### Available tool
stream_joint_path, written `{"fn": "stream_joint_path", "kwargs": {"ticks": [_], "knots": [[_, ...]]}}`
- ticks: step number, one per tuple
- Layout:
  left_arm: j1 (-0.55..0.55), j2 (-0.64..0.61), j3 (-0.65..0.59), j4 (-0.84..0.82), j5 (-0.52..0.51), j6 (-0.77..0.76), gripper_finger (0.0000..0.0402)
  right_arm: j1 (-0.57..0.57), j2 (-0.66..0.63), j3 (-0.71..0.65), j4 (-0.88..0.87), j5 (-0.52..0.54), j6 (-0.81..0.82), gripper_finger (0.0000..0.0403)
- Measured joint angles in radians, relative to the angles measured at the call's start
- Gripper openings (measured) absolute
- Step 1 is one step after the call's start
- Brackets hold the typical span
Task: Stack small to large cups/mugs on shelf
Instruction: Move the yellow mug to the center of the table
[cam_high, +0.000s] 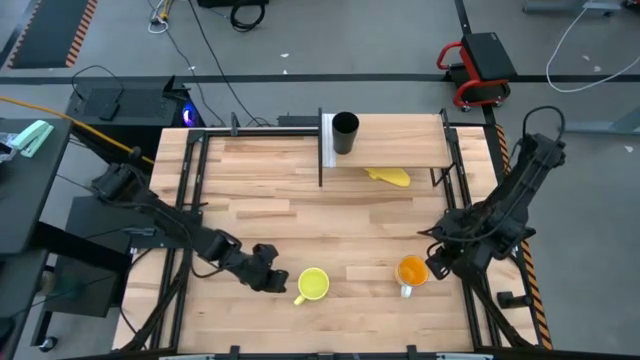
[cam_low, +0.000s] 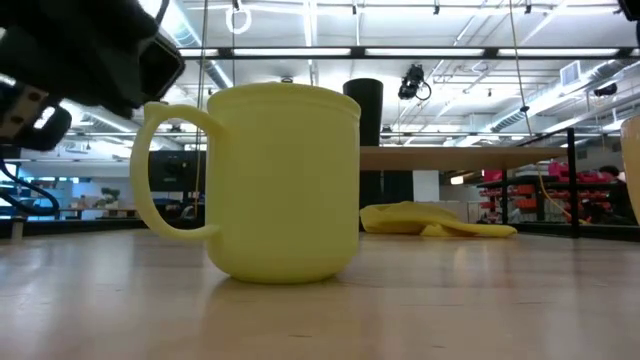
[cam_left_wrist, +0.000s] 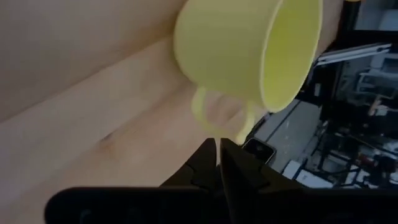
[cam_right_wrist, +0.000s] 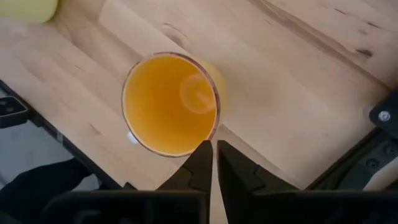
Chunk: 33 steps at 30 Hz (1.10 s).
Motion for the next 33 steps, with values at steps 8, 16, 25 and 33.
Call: {"fn": "stream_joint_path", "kwargs": {"ticks": [8, 16, 25, 33], "knots": [[0.006, 0.1, 0.032, 0.055, 0.01, 0.006, 0.0034, 0.05, 0.033, 0.0, -0.007, 0.018, 0.068, 0.0039], [0.046, 0.224, 0.172, 0.053, 0.041, 0.122, 0.0031, 0.05, 0.062, 0.0, -0.003, 0.018, 0.077, 0.0039], [0.137, 0.302, 0.266, 0.05, 0.059, 0.253, 0.0035, 0.05, 0.075, 0.0, -0.001, 0.015, 0.112, 0.0039], [0.217, 0.313, 0.304, 0.052, 0.062, 0.361, 0.0028, 0.05, 0.103, -0.001, 0.019, 0.016, 0.14, 0.0041]]}}
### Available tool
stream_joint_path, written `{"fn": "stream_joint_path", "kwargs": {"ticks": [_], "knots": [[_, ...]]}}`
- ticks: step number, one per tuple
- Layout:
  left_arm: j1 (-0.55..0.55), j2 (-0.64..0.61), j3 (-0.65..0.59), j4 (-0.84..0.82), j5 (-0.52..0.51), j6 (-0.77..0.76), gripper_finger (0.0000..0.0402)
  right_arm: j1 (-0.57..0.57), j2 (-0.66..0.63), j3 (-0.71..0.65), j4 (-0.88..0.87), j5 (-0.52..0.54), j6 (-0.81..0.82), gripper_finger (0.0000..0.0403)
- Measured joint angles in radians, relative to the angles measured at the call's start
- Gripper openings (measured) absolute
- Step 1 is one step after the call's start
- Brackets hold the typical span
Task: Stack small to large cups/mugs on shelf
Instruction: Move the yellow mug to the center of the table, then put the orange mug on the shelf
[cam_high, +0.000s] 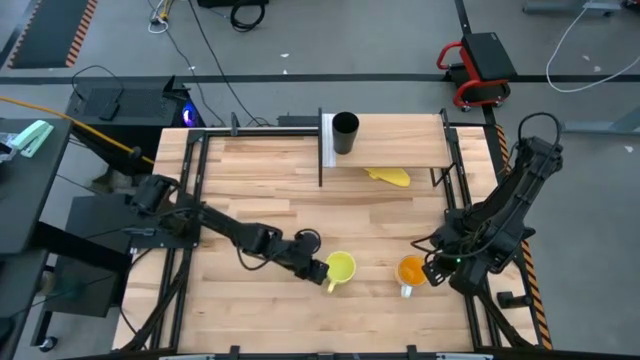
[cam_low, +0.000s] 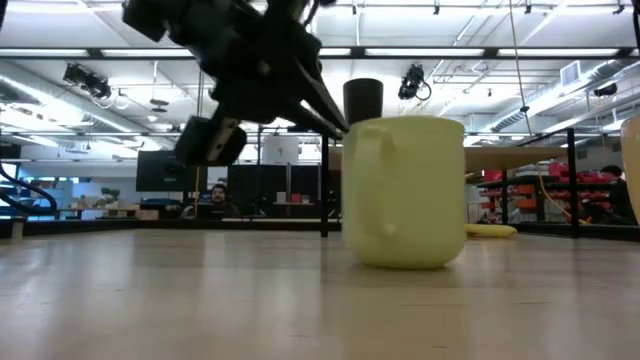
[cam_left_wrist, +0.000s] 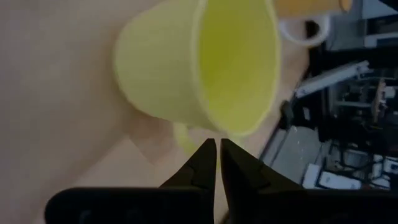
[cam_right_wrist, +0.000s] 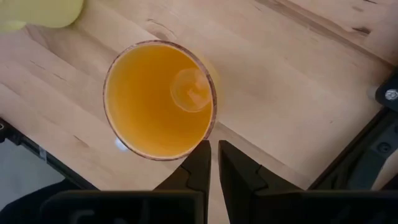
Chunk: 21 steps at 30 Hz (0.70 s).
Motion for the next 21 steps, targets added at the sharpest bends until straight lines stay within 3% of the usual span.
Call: {"fn": "stream_joint_path", "kwargs": {"ticks": [14, 21], "knots": [[0.077, 0.0, -0.001, -0.024, 0.039, 0.132, 0.0038, -0.02, 0.056, 0.0, 0.005, -0.001, 0.042, 0.0089], [0.108, 0.0, -0.001, -0.038, 0.102, 0.14, 0.0037, -0.106, 0.056, 0.0, 0.014, -0.002, -0.057, 0.0099]]}}
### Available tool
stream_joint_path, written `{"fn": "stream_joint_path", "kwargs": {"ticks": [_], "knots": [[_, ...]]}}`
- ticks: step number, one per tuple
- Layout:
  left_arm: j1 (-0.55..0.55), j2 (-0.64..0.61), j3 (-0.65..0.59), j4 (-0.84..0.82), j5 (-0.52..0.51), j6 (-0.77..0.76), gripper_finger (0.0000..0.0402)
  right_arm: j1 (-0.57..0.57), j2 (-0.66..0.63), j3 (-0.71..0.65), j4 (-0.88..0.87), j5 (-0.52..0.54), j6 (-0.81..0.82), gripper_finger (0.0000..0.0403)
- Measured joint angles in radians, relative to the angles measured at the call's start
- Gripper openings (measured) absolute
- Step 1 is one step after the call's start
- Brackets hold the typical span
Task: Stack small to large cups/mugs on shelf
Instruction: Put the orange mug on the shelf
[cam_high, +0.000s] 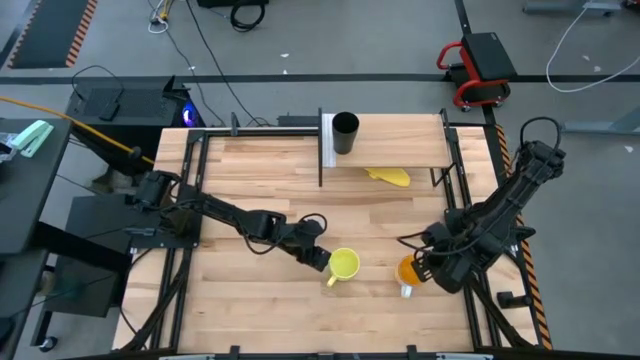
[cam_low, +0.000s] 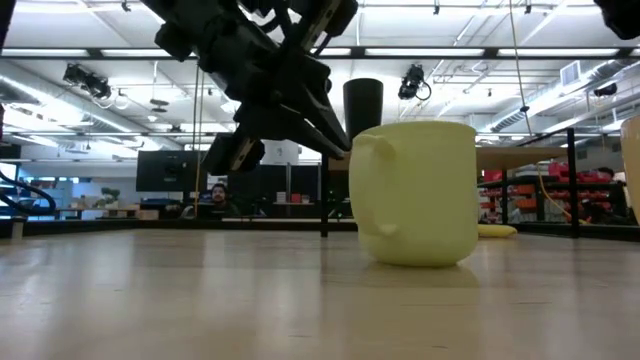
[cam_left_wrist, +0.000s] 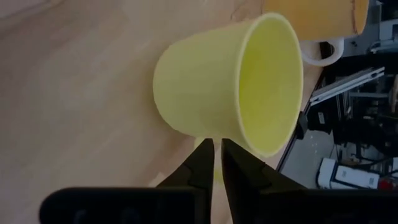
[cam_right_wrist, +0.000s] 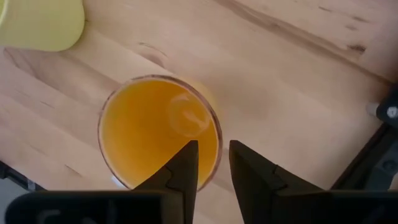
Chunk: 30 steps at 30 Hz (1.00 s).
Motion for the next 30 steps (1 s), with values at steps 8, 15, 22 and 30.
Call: {"fn": "stream_joint_path", "kwargs": {"ticks": [8, 15, 22, 30], "knots": [[0.026, -0.02, -0.001, -0.053, 0.037, 0.042, 0.0039, -0.048, 0.0, 0.0, 0.004, -0.005, -0.087, 0.0096], [0.072, -0.069, -0.001, -0.227, 0.039, 0.102, 0.0042, -0.052, 0.016, 0.0, 0.011, -0.036, -0.089, 0.0096], [0.11, -0.082, -0.001, -0.279, 0.054, 0.15, 0.0041, -0.059, 0.04, 0.0, 0.011, -0.037, -0.079, 0.0098], [0.121, -0.082, -0.001, -0.294, 0.062, 0.211, 0.0044, -0.059, 0.091, 0.0, 0.01, -0.048, -0.05, 0.0094]]}}
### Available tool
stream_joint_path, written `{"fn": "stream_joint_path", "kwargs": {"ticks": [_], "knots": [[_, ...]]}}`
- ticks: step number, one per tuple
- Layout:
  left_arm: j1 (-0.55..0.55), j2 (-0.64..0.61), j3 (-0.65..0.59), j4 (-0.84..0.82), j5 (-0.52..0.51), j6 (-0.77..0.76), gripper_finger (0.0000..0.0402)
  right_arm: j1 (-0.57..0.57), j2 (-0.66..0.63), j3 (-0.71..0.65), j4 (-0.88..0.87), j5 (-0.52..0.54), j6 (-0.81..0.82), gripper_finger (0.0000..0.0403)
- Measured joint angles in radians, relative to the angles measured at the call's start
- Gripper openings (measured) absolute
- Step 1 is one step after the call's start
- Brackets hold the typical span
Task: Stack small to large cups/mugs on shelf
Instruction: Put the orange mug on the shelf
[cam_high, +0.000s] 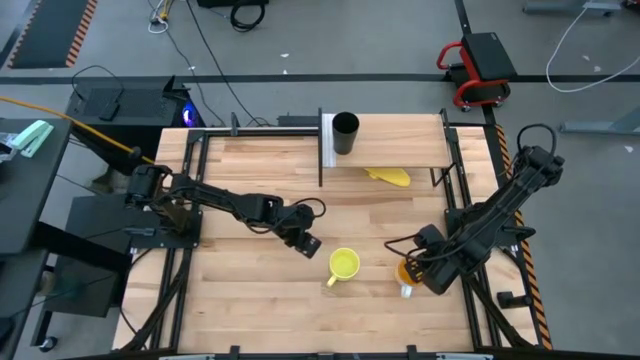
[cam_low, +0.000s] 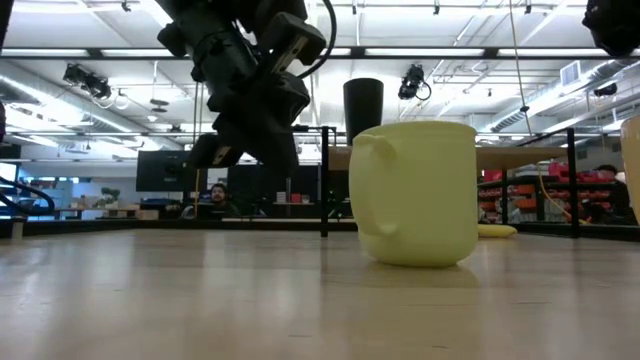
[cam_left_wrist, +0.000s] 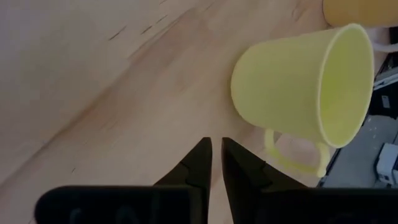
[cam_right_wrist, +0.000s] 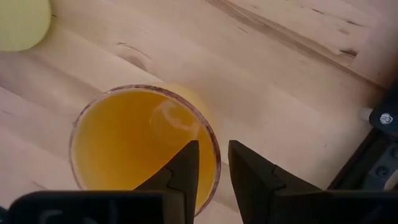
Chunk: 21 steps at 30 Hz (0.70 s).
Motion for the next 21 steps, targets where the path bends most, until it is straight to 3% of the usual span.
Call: {"fn": "stream_joint_path", "kwargs": {"ticks": [21], "knots": [[0.001, 0.001, 0.0, -0.071, 0.001, 0.122, 0.0033, -0.007, 0.082, 0.0, 0.023, -0.034, 0.198, 0.0079]]}}
